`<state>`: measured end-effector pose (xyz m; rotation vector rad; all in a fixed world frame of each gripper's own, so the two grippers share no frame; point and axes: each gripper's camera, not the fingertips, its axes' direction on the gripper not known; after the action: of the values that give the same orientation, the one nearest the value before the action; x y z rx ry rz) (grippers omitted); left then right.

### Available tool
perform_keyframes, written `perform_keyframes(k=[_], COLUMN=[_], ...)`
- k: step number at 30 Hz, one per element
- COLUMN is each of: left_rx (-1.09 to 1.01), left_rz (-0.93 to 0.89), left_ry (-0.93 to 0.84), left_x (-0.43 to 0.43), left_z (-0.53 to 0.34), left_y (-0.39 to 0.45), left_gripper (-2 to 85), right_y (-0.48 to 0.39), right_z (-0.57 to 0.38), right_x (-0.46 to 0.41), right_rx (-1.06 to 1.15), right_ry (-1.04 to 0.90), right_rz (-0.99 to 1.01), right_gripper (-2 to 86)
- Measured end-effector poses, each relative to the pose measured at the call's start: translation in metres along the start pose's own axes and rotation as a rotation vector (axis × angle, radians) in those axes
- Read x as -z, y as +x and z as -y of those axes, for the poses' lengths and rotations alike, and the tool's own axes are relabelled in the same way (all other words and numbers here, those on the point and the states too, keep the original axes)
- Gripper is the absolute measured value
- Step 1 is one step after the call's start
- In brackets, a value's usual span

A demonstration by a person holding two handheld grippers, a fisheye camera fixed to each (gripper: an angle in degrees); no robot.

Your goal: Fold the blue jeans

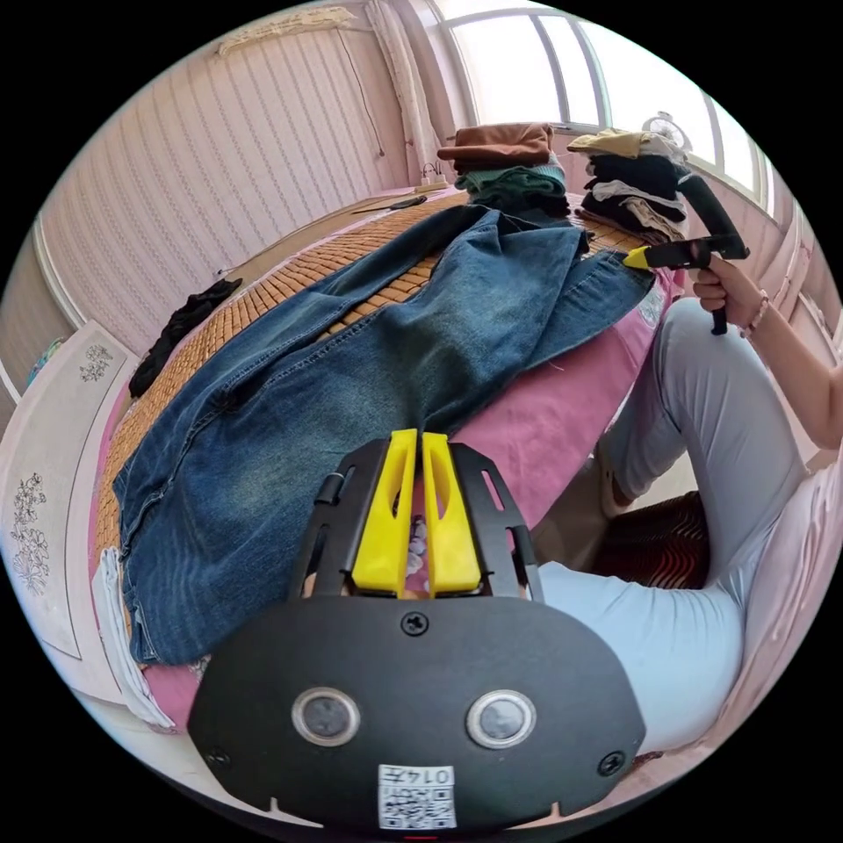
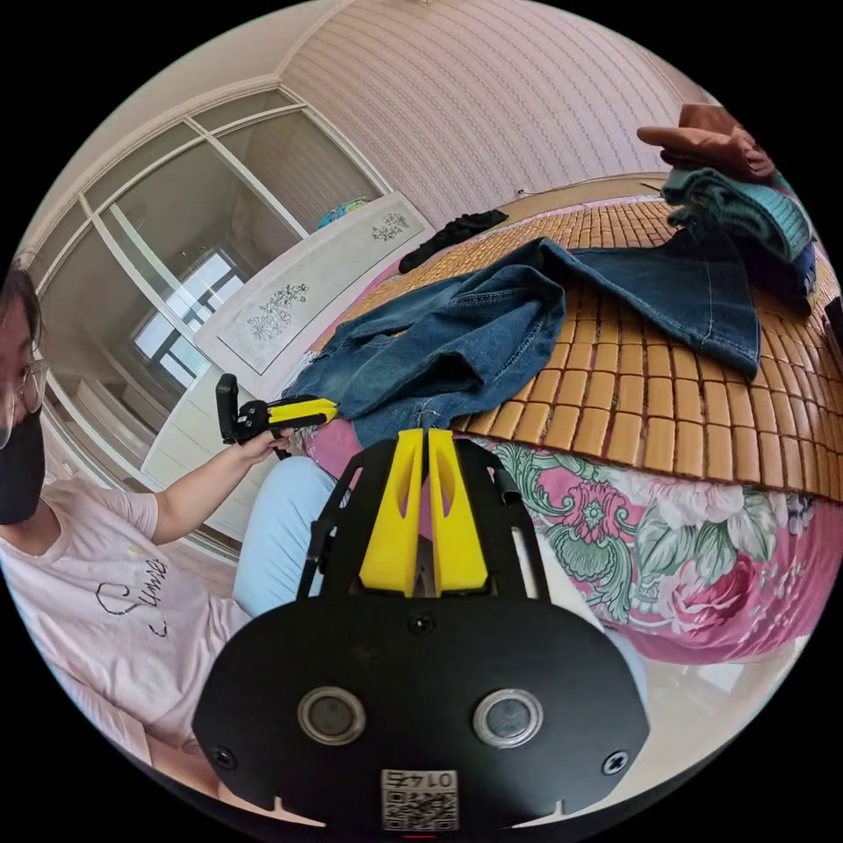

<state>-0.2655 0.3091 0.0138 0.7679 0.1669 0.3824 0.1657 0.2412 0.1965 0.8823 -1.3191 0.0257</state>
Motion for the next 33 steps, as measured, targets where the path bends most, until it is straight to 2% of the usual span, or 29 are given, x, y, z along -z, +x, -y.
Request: perform_keyframes(k=[5,7,9,12,17,19,22,24,28,30,33], left_rx=[0.018,0.016,0.017,0.019,0.024,0.019,0.031,0.097,0.438,0.574,0.727], left_rz=[-0.037,-0.033,-0.034,-0.026,-0.049,-0.056,0.004,0.043,0.042,0.085,0.231], left_ry=[0.011,0.011,0.017,0.033,0.117,0.164,0.142,0.140,0.212,0.211,0.139], left_x=[0.014,0.019,0.024,0.035,0.082,0.100,0.115,0.123,0.155,0.169,0.197], left_z=[0.002,0.004,0.004,0.005,0.008,0.011,0.019,0.017,-0.028,-0.061,-0.111], left_y=[-0.016,-0.020,-0.026,-0.038,-0.061,-0.068,-0.085,-0.105,-0.191,-0.232,-0.292], left_gripper=[-0.9,-0.9,-0.8,-0.4,1.4,2.6,6.5,8.3,11.0,11.2,11.2], right_y=[-0.032,-0.043,-0.046,-0.020,0.057,0.077,0.094,0.112,0.156,0.162,0.139], right_z=[0.020,0.030,0.032,0.035,0.039,0.042,0.049,0.055,0.055,0.055,0.058], right_x=[0.054,0.104,0.145,0.185,0.148,0.106,0.065,0.041,0.005,0.005,0.009], right_rx=[0.132,0.166,0.151,0.066,-0.069,-0.066,-0.050,-0.071,-0.157,-0.205,-0.149], right_ry=[0.066,0.140,0.201,0.178,-0.010,-0.114,-0.135,-0.190,-0.305,-0.308,-0.223], right_rz=[-0.293,-0.416,-0.488,-0.548,-0.532,-0.603,-0.728,-0.753,-0.787,-0.782,-0.804], right_gripper=[0.3,0.3,0.3,0.4,0.5,0.6,1.0,1.5,5.0,6.1,7.3])
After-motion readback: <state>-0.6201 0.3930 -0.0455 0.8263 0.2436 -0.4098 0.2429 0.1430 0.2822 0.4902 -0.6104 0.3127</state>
